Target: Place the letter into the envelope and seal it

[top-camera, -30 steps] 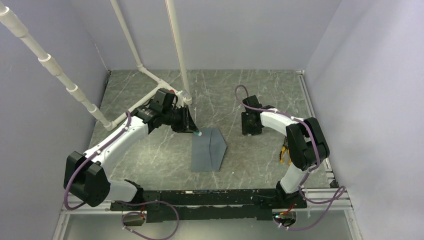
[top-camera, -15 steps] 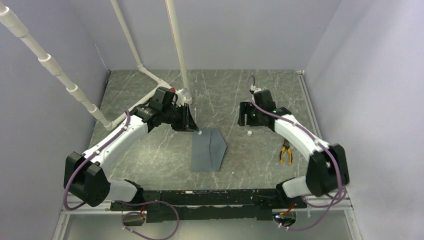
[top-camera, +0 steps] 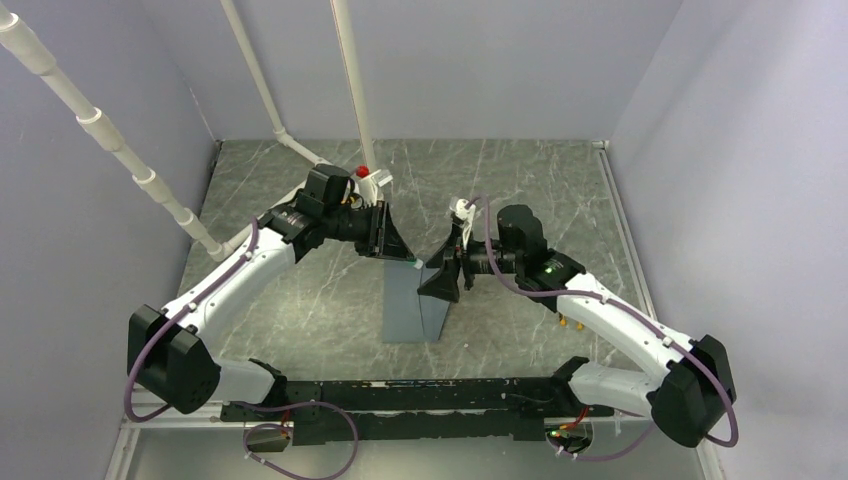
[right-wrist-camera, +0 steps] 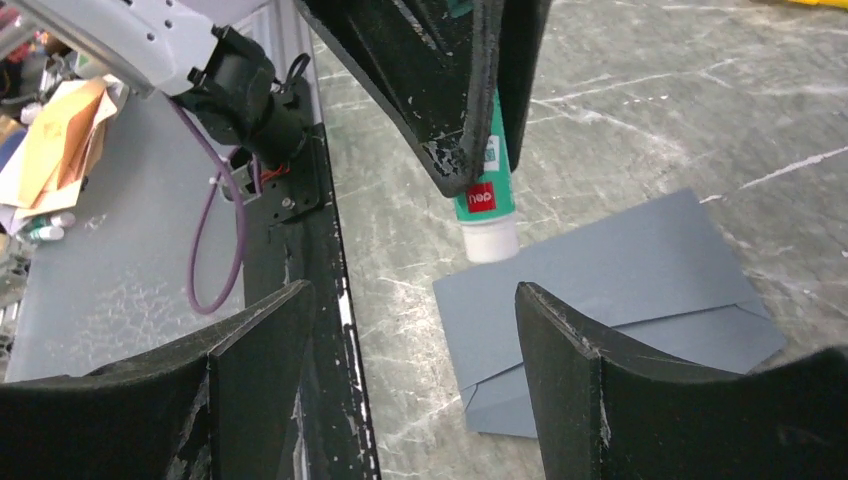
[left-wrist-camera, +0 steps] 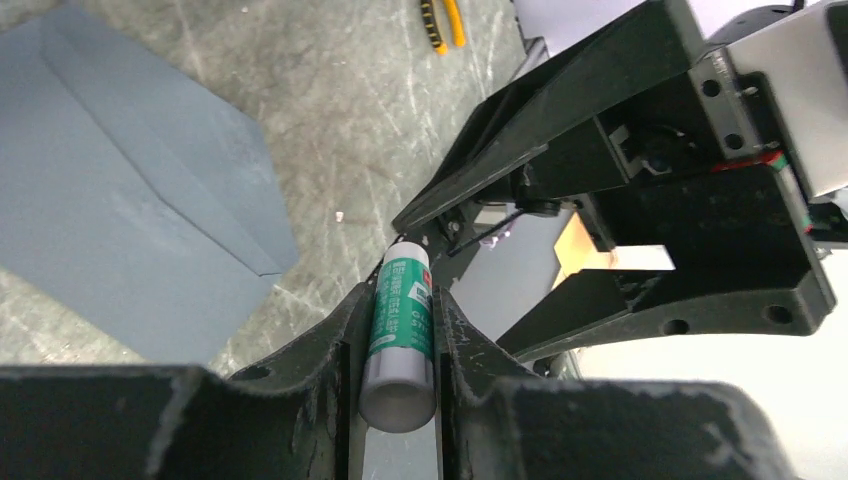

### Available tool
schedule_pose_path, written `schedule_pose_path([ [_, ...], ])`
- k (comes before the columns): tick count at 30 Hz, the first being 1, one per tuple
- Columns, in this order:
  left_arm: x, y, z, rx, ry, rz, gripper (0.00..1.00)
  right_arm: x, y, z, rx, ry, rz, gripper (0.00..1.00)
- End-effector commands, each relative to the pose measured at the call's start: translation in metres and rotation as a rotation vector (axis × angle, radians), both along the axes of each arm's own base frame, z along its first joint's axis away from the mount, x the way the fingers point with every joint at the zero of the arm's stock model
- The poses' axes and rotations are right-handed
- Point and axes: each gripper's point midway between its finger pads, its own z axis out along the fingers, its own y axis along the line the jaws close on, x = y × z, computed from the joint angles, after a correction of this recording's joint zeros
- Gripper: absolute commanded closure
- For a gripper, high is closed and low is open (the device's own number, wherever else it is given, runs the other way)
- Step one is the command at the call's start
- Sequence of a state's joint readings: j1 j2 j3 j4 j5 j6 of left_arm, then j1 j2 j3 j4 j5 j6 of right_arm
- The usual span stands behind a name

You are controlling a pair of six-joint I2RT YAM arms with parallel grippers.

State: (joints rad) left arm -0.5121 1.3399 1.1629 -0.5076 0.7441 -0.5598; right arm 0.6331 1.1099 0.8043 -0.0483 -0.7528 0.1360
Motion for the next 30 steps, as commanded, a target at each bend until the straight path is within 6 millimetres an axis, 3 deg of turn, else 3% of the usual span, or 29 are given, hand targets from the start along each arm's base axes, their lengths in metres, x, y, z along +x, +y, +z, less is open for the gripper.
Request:
schedule_pose_path([
  [1,-0.009,-0.011,0.033,-0.108,-0.087,-0.105,0.97,0.006,0.011,0.034,0.058,-0.166,0.038,0.24],
  [11,-0.020,-0.014,0.038,-0.145,-0.091,-0.170,0.98,0.015,0.022,0.042,0.053,-0.207,0.029,0.31],
  [17,-0.020,-0.015,0.043,-0.161,-0.092,-0.168,0.98,0.011,0.028,0.051,0.086,-0.197,0.057,0.54],
  [22,-0.018,-0.016,0.052,-0.178,-0.104,-0.142,0.92,0.015,0.031,0.052,0.092,-0.162,0.035,0.85],
  [24,-0.013,-0.016,0.058,-0.184,-0.115,-0.104,0.86,0.016,0.032,0.051,0.098,-0.146,0.025,0.90],
  [30,0.007,-0.015,0.080,-0.245,-0.203,0.064,0.88,0.030,0.032,0.063,0.182,-0.103,-0.101,0.97],
])
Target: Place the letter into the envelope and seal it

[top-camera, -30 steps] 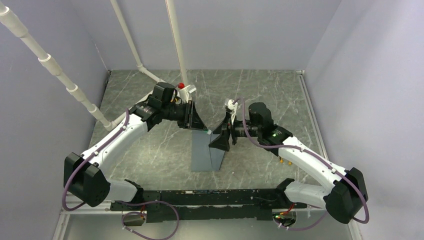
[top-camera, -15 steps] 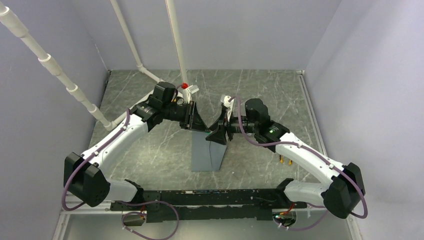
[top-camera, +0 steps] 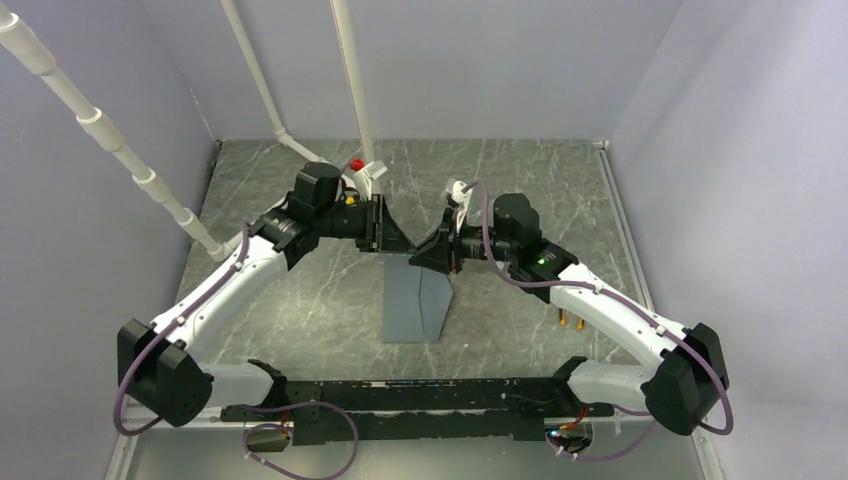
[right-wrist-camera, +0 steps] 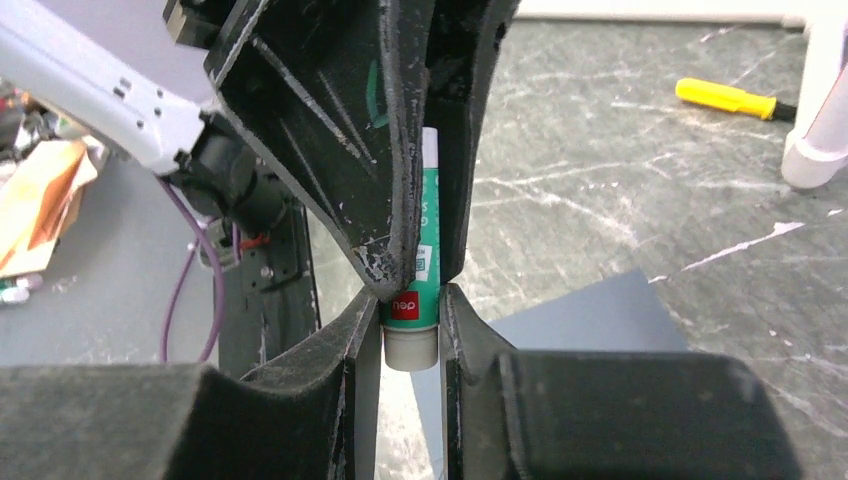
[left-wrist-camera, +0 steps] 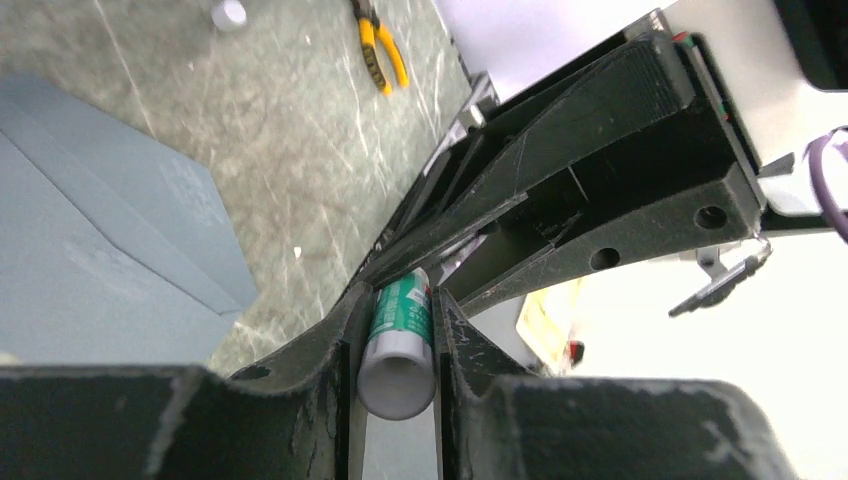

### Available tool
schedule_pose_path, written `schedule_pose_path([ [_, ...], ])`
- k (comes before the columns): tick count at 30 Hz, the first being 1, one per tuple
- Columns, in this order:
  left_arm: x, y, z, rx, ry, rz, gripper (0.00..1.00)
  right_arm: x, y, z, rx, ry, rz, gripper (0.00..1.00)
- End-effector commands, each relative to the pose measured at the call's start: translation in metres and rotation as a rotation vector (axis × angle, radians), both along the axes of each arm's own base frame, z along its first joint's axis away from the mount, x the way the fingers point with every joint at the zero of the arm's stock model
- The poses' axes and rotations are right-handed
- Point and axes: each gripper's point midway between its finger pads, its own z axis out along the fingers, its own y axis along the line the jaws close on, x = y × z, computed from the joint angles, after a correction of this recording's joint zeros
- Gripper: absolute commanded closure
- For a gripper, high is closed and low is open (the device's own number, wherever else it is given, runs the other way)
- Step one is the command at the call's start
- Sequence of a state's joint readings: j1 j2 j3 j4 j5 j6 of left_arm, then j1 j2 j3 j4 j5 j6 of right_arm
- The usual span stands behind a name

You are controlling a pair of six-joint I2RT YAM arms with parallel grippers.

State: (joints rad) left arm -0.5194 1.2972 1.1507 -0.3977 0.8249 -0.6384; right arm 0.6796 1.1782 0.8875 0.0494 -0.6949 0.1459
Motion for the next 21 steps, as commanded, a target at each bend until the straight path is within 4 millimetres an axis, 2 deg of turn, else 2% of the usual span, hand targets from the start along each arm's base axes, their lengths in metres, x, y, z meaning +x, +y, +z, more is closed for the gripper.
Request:
schedule_pose_path([
  [1,0.021,-0.004,0.047,-0.134,-0.185,0.154,0.90,0.016,0.008,0.037,0.154,0.009,-0.110,0.97],
  [7,0.047,0.003,0.045,-0.178,-0.310,0.323,0.95,0.020,0.017,0.069,0.379,0.203,-0.185,0.96],
  [11,0.054,0.004,0.045,-0.209,-0.373,0.358,0.97,0.015,0.022,0.092,0.496,0.284,-0.168,0.94],
  [14,0.056,0.006,0.043,-0.201,-0.409,0.364,0.98,0.007,0.021,0.099,0.525,0.310,-0.139,0.88],
  [16,0.058,0.008,0.041,-0.185,-0.433,0.371,0.98,0.004,0.019,0.102,0.533,0.332,-0.141,0.79],
  [18,0.057,0.008,0.039,-0.190,-0.450,0.362,0.97,0.002,0.017,0.107,0.555,0.361,-0.137,0.76],
  [21,0.056,0.004,0.040,-0.217,-0.465,0.342,0.98,-0.001,0.017,0.118,0.604,0.414,-0.120,0.83],
])
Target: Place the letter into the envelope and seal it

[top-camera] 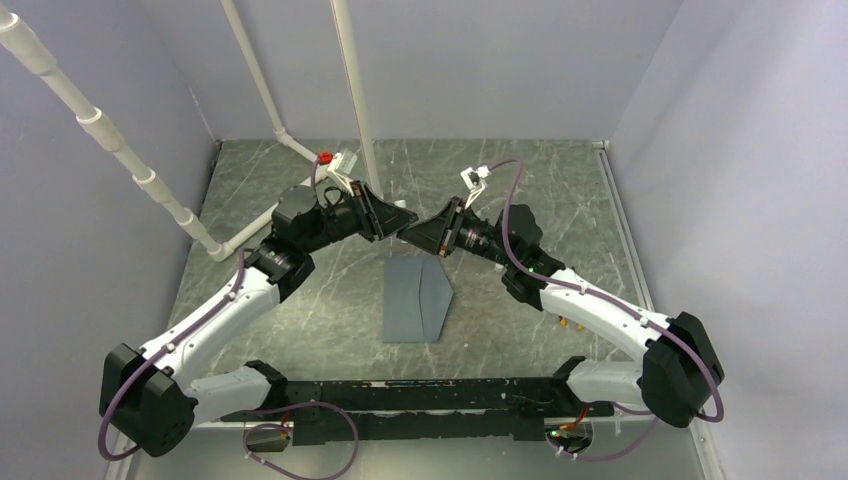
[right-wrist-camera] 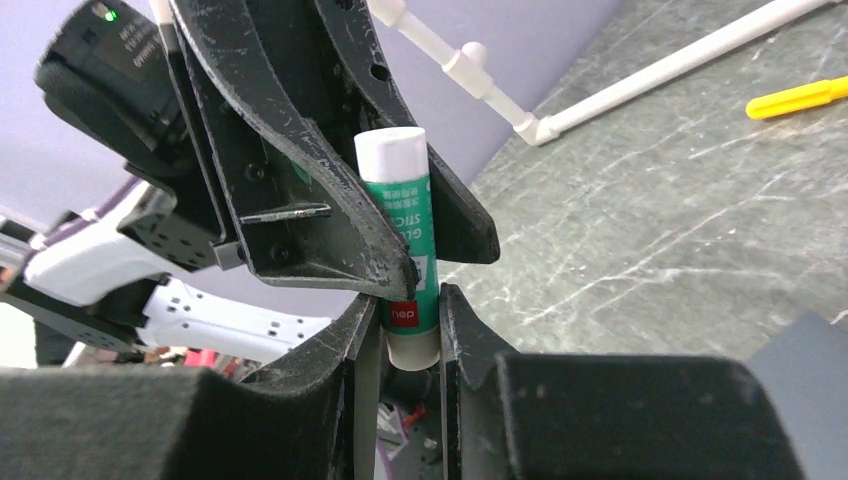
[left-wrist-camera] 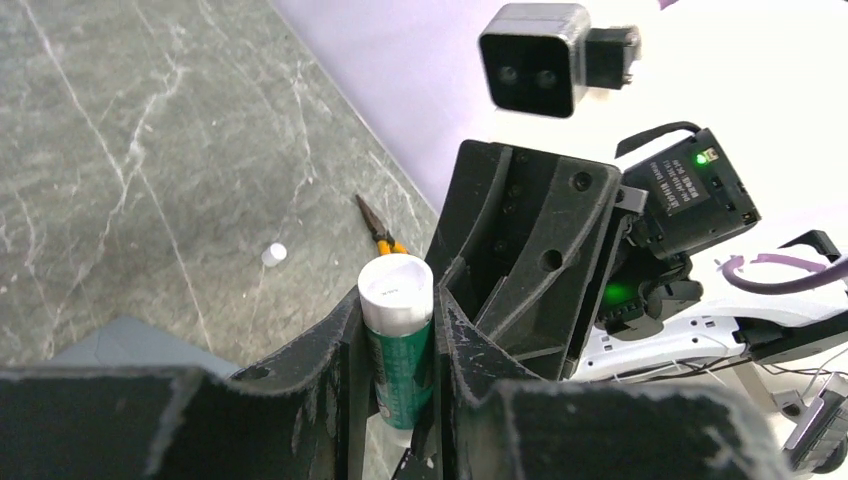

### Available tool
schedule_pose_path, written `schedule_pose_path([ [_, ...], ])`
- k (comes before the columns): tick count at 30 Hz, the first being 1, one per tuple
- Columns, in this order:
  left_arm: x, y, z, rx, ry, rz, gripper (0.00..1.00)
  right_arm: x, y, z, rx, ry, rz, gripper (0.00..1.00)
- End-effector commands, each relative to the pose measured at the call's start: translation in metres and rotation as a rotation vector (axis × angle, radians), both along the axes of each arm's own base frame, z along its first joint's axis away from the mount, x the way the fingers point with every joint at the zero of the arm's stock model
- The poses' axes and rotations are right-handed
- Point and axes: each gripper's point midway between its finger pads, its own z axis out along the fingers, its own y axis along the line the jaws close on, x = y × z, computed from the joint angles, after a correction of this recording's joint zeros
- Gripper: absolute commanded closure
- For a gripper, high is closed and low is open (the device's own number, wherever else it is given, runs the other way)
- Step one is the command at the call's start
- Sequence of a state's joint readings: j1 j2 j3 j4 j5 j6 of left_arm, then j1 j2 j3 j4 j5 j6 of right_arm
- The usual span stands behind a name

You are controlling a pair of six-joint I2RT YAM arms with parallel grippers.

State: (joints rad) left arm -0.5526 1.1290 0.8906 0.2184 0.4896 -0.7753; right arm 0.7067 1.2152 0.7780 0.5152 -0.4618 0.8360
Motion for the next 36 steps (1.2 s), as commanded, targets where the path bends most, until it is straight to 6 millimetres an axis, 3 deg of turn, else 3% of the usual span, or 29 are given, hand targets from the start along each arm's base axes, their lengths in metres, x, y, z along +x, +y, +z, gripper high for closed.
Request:
schedule_pose_path([
  [1,0.010,0.000,-0.006,0.021,-0.094,0.026,0.98,-0.027,-0.002,0.078,0.265,-0.037,0.082,0.84],
  [4,0.008,-0.004,-0.006,0.046,-0.116,-0.012,0.98,-0.026,0.005,0.073,0.257,-0.031,0.112,0.86],
  [5,0.007,-0.004,-0.007,0.059,-0.127,-0.023,0.97,-0.023,0.004,0.068,0.228,-0.028,0.092,0.83],
  [7,0.004,-0.001,-0.009,0.091,-0.151,-0.029,0.98,-0.021,-0.002,0.059,0.167,-0.052,0.044,0.66],
  [9,0.000,0.003,-0.010,0.130,-0.187,-0.033,0.98,-0.019,-0.014,0.049,0.080,-0.122,-0.024,0.37],
  [10,-0.003,0.004,-0.011,0.149,-0.201,-0.048,0.98,-0.018,-0.021,0.044,0.031,-0.146,-0.059,0.29],
  [12,-0.011,0.003,-0.011,0.174,-0.230,-0.104,0.98,-0.020,-0.034,0.039,-0.051,-0.207,-0.099,0.16],
  [14,-0.023,-0.001,-0.007,0.190,-0.269,-0.194,0.97,-0.023,-0.044,0.036,-0.110,-0.231,-0.120,0.12],
  [18,-0.050,-0.007,-0.013,0.219,-0.296,-0.396,0.97,-0.023,-0.055,0.047,-0.141,-0.206,-0.163,0.14],
  [20,-0.059,-0.009,-0.012,0.210,-0.318,-0.459,0.98,-0.016,-0.053,0.055,-0.151,-0.155,-0.186,0.18],
  [22,-0.064,-0.009,-0.007,0.202,-0.354,-0.489,0.98,-0.011,-0.049,0.051,-0.187,-0.098,-0.183,0.24],
  [29,-0.064,-0.005,-0.001,0.246,-0.404,-0.495,0.98,-0.010,-0.027,0.054,-0.218,-0.063,-0.081,0.39],
  [36,-0.045,0.005,-0.006,0.378,-0.490,-0.402,0.98,-0.009,-0.022,0.046,-0.255,-0.021,-0.059,0.41],
])
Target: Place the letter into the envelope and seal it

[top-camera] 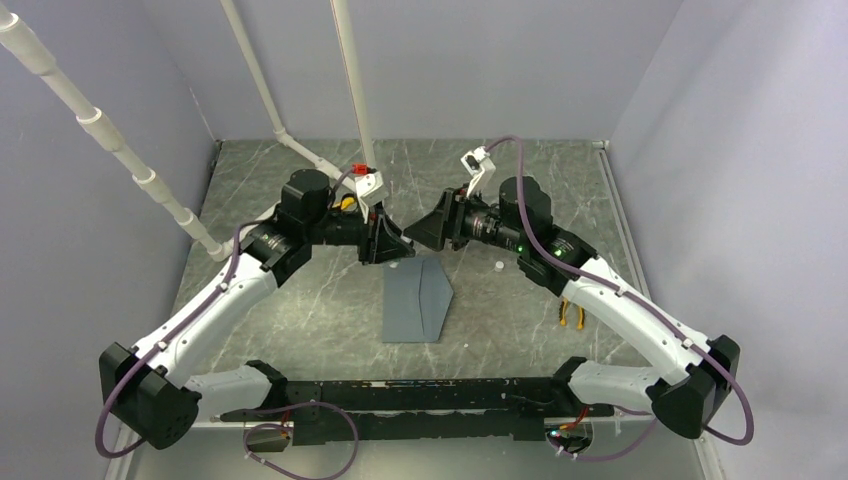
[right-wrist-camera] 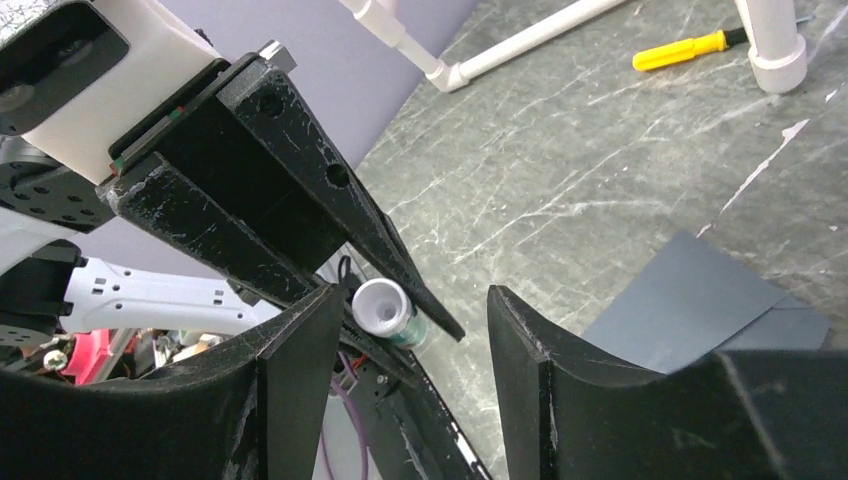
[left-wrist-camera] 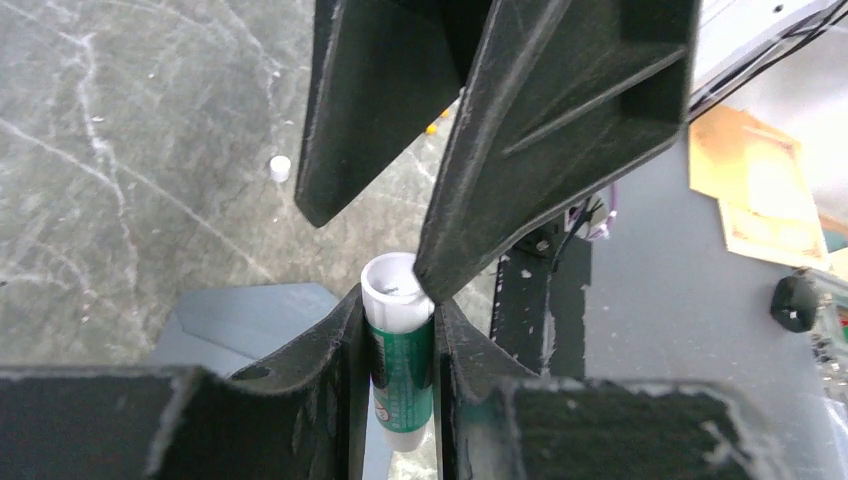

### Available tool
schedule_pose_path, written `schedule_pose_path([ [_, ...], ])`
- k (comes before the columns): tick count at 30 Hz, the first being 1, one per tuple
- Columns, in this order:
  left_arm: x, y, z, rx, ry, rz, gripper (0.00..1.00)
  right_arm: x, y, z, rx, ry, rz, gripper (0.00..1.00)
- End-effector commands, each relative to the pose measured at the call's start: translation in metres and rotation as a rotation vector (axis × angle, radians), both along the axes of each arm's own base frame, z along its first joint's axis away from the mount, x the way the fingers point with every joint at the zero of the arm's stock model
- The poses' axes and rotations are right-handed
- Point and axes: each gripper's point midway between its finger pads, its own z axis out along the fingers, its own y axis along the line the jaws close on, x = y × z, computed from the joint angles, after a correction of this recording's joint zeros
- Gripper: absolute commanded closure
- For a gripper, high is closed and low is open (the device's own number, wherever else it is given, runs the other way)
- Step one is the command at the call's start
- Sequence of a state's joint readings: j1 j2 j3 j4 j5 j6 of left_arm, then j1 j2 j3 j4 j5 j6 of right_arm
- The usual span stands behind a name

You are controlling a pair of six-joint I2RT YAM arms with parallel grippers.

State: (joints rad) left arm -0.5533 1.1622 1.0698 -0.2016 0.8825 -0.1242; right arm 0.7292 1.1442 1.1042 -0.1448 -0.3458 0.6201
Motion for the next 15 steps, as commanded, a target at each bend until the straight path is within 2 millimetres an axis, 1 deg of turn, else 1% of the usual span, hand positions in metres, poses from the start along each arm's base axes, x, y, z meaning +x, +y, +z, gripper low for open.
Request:
schedule_pose_path([
  [1,0.015,0.007,0.009,0.065,-0.173,0.036,0.98,-0.004,0.002,0.016,0.012,-0.003,0.022,0.41],
  [4,0.024,0.010,0.004,0.129,-0.233,0.037,0.98,0.002,0.006,0.008,-0.015,0.039,0.012,0.43],
  [7,0.029,0.010,0.009,0.147,-0.286,0.029,0.98,0.008,0.011,0.001,-0.034,0.072,0.007,0.48],
  [10,0.027,0.007,0.016,0.131,-0.318,-0.005,0.97,0.012,0.018,-0.002,-0.035,0.089,0.013,0.52],
  [12,0.026,0.007,0.015,0.138,-0.314,-0.016,0.97,0.013,0.020,-0.003,-0.037,0.094,0.012,0.58],
  [13,0.027,0.007,0.014,0.141,-0.311,-0.016,0.98,0.013,0.022,-0.003,-0.038,0.096,0.015,0.63],
  [15,0.029,0.008,0.013,0.144,-0.313,-0.002,0.97,0.013,0.024,-0.004,-0.036,0.110,0.023,0.66],
])
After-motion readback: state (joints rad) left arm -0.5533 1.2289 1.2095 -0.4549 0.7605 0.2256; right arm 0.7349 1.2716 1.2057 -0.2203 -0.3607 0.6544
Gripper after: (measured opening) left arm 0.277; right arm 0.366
